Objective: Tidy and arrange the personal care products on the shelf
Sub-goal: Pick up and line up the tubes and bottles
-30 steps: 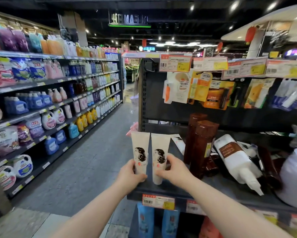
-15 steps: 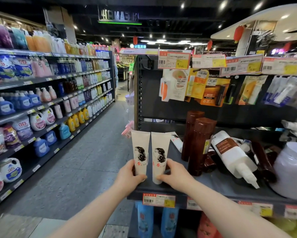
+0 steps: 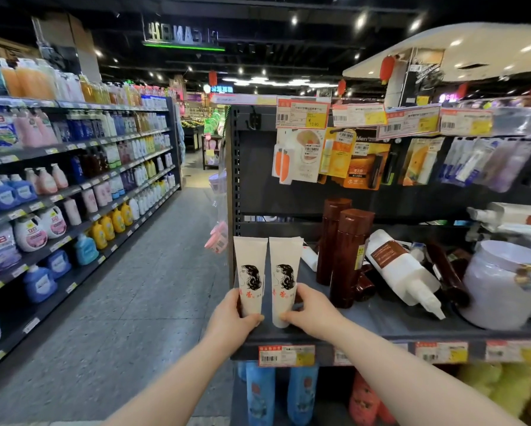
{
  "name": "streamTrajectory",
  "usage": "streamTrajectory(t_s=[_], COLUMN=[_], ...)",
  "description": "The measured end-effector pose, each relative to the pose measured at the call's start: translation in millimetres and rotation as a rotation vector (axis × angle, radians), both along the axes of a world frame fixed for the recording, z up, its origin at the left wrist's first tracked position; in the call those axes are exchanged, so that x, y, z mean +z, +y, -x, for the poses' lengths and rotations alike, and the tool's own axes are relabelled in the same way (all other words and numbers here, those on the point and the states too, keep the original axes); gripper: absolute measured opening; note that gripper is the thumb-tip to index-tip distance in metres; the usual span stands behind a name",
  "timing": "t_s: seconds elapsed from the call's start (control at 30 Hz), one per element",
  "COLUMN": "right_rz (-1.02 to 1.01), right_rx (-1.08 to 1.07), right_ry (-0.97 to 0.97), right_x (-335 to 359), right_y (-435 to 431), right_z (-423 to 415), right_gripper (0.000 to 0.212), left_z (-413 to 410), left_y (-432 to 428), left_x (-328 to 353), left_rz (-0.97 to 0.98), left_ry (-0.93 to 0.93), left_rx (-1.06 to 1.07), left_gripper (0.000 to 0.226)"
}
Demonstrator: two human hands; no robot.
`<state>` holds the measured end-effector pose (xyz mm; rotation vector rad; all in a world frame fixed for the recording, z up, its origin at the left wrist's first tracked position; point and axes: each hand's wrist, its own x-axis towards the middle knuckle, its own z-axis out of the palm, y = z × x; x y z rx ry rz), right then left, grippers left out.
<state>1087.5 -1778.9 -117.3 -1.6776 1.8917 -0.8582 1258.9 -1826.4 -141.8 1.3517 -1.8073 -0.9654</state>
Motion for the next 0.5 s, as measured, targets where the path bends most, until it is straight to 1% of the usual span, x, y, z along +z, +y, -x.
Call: streamTrajectory(t_s=[0.07,0.13,0.2,0.27,0.37,0.5], right_rz=[0.008,0.03,0.062,0.095,0.132,0.198], right_rx=[-0.026,-0.064,-0.108,-0.148,-0.183,-0.2], right_ry=[0.006,-0.004,-0.033,-0.047,-0.054,-0.088], right_x=[4,9,13,17,25,40], right_y=[5,12,21,33,53,86], right_z=[0,2,7,13,26,51], right_gripper=[0.045,0.05,0.053,0.046,0.035,0.027], left_z=[-3,-11,-19,-23,-12,34], left_y=[2,9,18,32,61,93], left_x=[3,8,12,17,28,44], left_rz=[-0.012,0.023,0.104,0.212,0.275,0.276], left_ry=[0.012,0.039,0.084,0.131,0.22,0.281], left_rx=[0.013,0.066,0.143,0.157,0.021,-0.214], left_gripper=[0.06,0.064,0.055,0.04,0.023,0.024])
